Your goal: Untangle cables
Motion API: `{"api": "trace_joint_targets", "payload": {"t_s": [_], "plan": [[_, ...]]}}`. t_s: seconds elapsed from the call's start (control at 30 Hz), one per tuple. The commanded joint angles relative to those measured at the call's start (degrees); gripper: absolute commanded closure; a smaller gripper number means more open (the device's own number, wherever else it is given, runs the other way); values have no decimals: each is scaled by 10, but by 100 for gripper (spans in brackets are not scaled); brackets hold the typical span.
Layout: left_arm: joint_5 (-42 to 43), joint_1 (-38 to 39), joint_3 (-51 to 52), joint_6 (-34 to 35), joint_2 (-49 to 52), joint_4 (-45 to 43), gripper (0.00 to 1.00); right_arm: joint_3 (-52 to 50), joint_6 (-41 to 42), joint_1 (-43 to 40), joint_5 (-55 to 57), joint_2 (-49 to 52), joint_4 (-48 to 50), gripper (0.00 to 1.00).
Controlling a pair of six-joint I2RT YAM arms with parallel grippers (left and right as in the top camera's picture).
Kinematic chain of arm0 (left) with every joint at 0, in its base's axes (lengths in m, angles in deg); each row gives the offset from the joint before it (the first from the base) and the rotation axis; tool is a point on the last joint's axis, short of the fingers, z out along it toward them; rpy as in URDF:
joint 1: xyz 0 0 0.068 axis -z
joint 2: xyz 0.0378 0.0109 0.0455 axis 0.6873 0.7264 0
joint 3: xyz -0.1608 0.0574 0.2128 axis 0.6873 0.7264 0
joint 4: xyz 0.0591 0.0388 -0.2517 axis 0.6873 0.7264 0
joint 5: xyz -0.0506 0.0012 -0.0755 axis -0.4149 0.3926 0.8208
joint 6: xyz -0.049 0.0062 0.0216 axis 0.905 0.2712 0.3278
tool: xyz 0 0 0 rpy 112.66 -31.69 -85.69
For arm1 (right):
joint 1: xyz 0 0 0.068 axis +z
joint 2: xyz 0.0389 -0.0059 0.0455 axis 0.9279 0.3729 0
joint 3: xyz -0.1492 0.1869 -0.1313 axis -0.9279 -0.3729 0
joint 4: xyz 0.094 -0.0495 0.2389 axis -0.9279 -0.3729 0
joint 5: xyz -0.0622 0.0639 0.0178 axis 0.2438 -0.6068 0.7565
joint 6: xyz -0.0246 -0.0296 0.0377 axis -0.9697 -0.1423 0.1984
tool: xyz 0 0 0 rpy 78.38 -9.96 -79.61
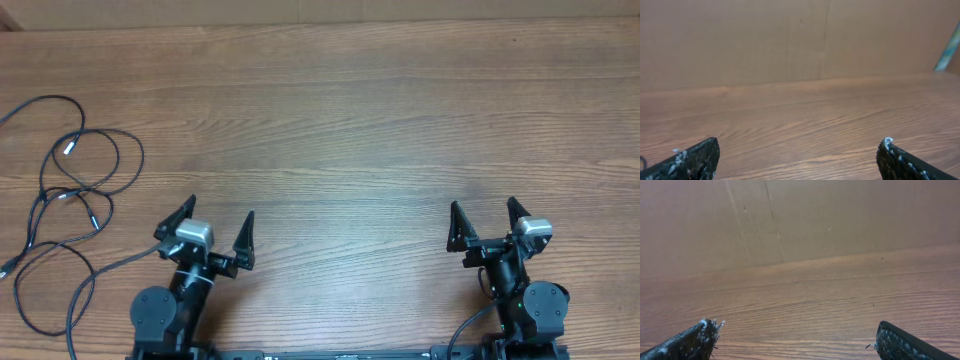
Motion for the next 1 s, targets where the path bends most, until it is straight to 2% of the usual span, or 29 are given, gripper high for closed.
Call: {"api": "trace_joint_targets", "payload": {"t_s": [0.0,0.2,0.97], "plan": [[-33,3,34,-17,-32,-3,0,-5,1,2,-1,-7,3,0],[-52,3,86,-16,-69,-9,1,-5,1,2,-1,-7,3,0],[-47,1,86,-17,-68,-9,1,-5,1,2,-1,-7,3,0]]}}
